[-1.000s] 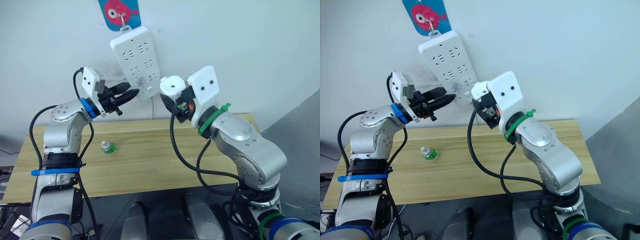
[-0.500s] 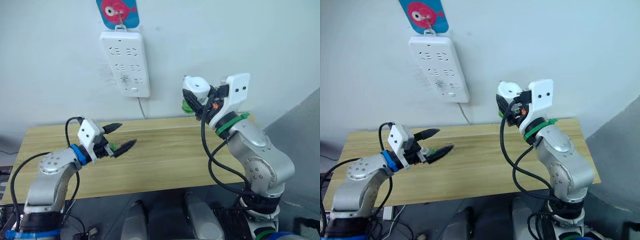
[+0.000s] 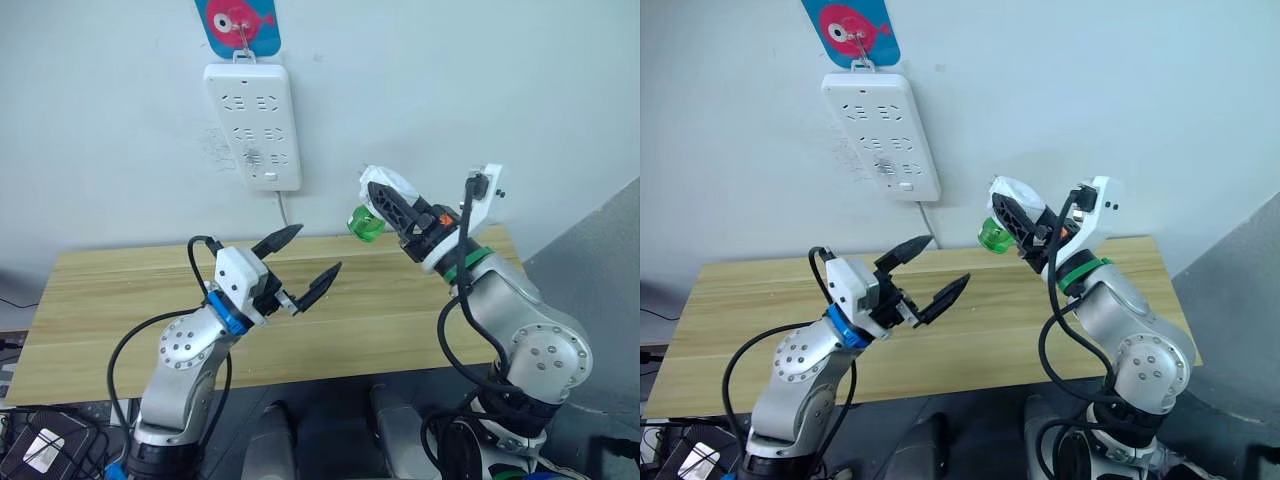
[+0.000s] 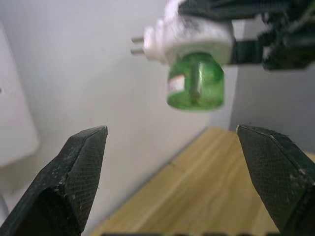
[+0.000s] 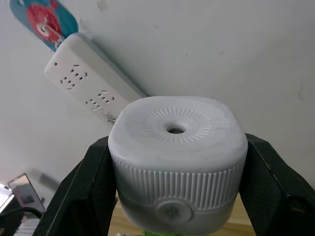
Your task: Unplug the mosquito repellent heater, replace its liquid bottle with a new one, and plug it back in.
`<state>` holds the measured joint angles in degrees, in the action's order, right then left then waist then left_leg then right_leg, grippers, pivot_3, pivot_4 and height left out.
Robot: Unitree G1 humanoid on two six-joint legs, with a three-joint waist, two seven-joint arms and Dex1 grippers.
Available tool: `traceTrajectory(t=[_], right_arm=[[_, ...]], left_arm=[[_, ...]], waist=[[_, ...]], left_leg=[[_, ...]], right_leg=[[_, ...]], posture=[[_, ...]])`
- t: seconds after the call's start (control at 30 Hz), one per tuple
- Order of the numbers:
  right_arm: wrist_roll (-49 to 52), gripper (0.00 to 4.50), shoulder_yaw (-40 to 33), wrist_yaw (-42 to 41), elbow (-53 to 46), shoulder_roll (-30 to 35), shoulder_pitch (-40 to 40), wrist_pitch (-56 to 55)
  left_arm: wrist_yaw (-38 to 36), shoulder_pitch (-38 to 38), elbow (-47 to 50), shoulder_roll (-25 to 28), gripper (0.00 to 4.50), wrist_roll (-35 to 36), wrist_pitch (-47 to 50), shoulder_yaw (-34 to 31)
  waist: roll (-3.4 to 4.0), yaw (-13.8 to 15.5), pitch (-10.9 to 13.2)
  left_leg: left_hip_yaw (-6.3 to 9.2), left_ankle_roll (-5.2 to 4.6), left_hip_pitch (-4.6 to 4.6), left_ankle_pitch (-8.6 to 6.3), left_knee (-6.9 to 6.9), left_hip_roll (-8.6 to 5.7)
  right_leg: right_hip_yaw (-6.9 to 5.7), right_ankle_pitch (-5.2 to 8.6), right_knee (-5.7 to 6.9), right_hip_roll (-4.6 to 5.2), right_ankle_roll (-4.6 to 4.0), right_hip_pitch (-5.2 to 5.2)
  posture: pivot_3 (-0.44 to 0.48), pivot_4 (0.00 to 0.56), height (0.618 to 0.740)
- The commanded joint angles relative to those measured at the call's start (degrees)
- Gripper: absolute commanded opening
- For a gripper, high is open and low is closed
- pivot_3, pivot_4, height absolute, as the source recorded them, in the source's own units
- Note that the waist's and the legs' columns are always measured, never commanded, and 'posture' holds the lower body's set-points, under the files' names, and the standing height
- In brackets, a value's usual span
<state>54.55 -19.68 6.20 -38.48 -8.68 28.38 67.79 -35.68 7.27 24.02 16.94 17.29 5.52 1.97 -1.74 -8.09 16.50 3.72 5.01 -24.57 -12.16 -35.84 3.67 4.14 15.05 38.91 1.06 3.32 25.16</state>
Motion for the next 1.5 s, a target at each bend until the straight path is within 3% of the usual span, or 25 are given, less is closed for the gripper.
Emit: traceTrajectory(t=[0.03, 0.47, 0.57, 0.73, 1.03, 1.17, 1.3, 1.5], right_arm=[[9.4, 2.97, -0.1, 4.8, -0.8, -2.0, 0.3, -1.7], [24.0, 2.97, 6.5, 15.7, 1.1, 6.6, -0.9, -10.6], [25.7, 2.97, 8.1, 16.5, 1.5, 8.4, -1.0, -12.9], [28.3, 2.97, 10.7, 17.4, 2.0, 11.2, -1.3, -16.3], [31.6, 2.97, 13.6, 17.4, 1.9, 17.2, -3.1, -20.3], [41.8, 4.43, 11.3, 10.1, 5.1, 30.1, -5.9, -15.4], [51.9, 4.50, 11.4, -0.7, 9.5, 44.3, -8.1, -8.9], [56.6, 4.50, 16.1, -10.9, 12.8, 53.4, -8.0, -4.0]], left_arm=[[0.8, 1.7, 0.3, -1.4, 4.50, -0.8, -1.7, 2.4], [2.6, 6.1, -1.3, -3.6, 4.50, -0.4, -2.3, 3.4], [1.9, 5.8, -1.9, -3.2, 3.88, -0.2, -2.4, 3.6], [1.1, 6.8, -2.8, -3.3, 2.28, 0.4, -2.2, 3.8], [-0.1, 6.4, -2.7, -2.2, 2.20, 0.3, -2.7, 3.7], [-6.4, 4.8, -2.9, 3.5, 2.20, 1.2, -4.5, 2.4], [-15.2, 2.3, -3.9, 11.1, 2.20, 3.1, -6.2, 1.4], [-24.7, -0.1, -3.9, 17.2, 2.20, 3.7, -10.8, 2.7]], waist=[[0.00, -0.1, 0.0], [0.00, -0.2, 0.0], [0.00, -0.2, 0.0], [-0.01, -0.2, 0.0], [-0.01, -0.1, 0.0], [-0.01, -0.1, 0.0], [0.01, 0.1, 0.0], [0.00, 0.2, 0.0]], left_leg=[[0.00, 0.00, 0.00, 0.00, 0.00, 0.00], [0.03, -0.01, -0.05, 0.00, -0.04, -0.01], [0.03, -0.01, -0.05, 0.00, -0.04, -0.01], [0.03, -0.01, -0.06, 0.00, -0.05, -0.01], [0.04, -0.01, -0.06, 0.00, -0.06, -0.01], [0.03, -0.01, -0.08, 0.00, -0.06, -0.01], [0.02, -0.02, -0.08, 0.00, -0.06, 0.00], [0.00, -0.03, -0.05, 0.00, -0.07, 0.01]], right_leg=[[0.01, 0.00, 0.00, 0.00, 0.00, 0.00], [-0.01, 0.11, -0.01, -0.01, 0.20, 0.00], [-0.01, 0.12, -0.01, -0.02, 0.21, 0.00], [-0.01, 0.12, -0.01, -0.02, 0.21, 0.00], [-0.01, 0.13, -0.01, -0.02, 0.22, 0.00], [0.00, 0.12, -0.01, -0.02, 0.20, 0.00], [-0.01, 0.13, -0.02, -0.02, 0.20, 0.00], [0.02, 0.15, -0.03, -0.04, 0.23, 0.00]], posture=[[-0.197, 0.279, 0.740], [-0.209, 0.277, 0.740], [-0.205, 0.276, 0.740], [-0.204, 0.273, 0.740], [-0.208, 0.268, 0.740], [-0.207, 0.270, 0.740], [-0.198, 0.275, 0.740], [-0.172, 0.281, 0.740]])
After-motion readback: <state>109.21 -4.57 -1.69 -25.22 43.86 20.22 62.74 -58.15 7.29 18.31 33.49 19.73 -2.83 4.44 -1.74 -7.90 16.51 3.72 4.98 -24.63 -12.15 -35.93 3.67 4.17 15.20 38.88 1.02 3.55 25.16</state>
